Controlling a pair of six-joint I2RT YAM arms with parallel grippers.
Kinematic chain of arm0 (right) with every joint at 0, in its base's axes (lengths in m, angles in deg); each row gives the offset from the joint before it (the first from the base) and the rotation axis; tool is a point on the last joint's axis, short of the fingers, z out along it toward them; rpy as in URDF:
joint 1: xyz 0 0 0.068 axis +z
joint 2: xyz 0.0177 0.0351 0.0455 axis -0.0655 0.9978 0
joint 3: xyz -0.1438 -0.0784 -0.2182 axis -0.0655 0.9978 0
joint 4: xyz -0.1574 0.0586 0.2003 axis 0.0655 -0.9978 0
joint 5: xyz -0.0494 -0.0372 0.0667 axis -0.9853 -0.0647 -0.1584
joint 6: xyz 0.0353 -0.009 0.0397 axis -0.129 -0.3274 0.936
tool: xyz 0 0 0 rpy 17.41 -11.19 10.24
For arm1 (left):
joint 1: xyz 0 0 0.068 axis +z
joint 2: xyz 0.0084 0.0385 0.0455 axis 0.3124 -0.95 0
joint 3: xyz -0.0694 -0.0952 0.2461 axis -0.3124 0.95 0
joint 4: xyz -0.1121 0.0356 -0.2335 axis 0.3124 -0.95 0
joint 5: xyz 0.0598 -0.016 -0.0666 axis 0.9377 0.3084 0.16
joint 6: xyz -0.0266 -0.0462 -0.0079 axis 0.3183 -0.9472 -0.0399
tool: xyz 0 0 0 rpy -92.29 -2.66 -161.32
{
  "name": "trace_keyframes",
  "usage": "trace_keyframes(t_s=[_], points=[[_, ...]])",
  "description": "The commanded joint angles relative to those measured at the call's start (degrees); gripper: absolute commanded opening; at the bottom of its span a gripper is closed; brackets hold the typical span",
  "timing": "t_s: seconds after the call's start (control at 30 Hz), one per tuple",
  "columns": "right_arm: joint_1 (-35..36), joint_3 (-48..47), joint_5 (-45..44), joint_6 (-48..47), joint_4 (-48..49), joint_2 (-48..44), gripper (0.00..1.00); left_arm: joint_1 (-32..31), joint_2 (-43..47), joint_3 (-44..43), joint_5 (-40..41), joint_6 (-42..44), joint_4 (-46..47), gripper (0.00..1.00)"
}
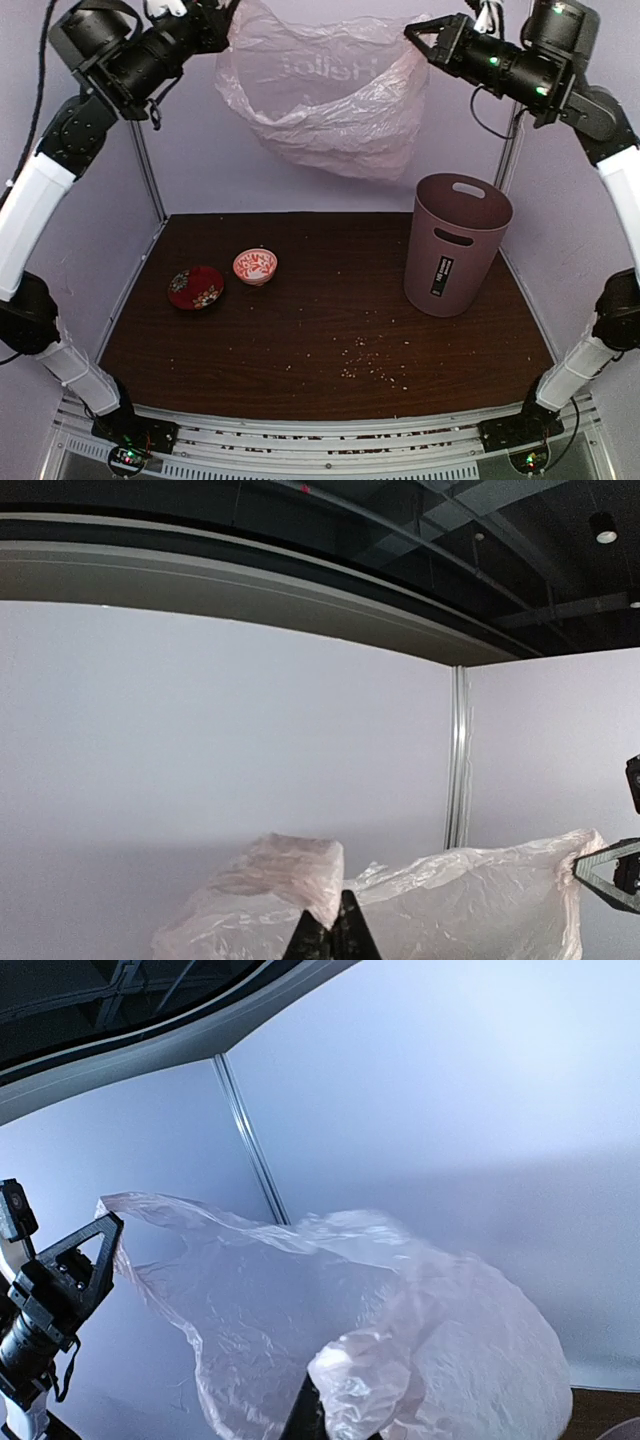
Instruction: Put the trash bags into the trash bin
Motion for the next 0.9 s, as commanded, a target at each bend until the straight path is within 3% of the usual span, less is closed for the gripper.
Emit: trace_keyframes(t_s=[0.0, 0.13, 0.2, 0.3, 0.47, 0.7, 0.8, 0.87], points=[[0.63, 13.75, 1.46, -1.7, 2.64, -5.49, 0.0, -0.85, 6.47, 14.39, 0.89, 5.29, 0.84, 0.0], [0.71, 37.89, 1.69, 0.52, 0.39, -8.08, 0.0, -0.85, 17.18, 43.32, 2.61, -1.07, -0.67, 0.0], [0.94, 48.94, 5.6, 3.53, 1.37, -9.6, 0.0, -0.97, 22.62, 55.47, -2.08, -8.25, -2.04, 0.0], [4.2, 59.49, 10.74, 7.63, 1.76, -13.44, 0.0, -2.91, 27.0, 64.46, -6.04, -20.61, -6.09, 0.0], [11.19, 66.76, 12.92, 13.56, 6.23, -22.1, 0.0, -8.74, 30.14, 63.54, 2.95, -27.47, -7.85, 0.0], [12.75, 59.71, 13.76, 11.33, 3.97, -22.79, 0.01, -8.76, 25.77, 56.29, 2.92, -23.76, -8.11, 0.0], [12.54, 55.09, 12.03, 10.84, 3.16, -22.35, 0.09, -8.76, 23.78, 53.31, 3.27, -22.25, -8.0, 0.0], [11.58, 50.67, 11.73, 10.95, 1.02, -21.21, 0.24, -8.76, 22.23, 51.44, 3.82, -21.87, -7.22, 0.0]])
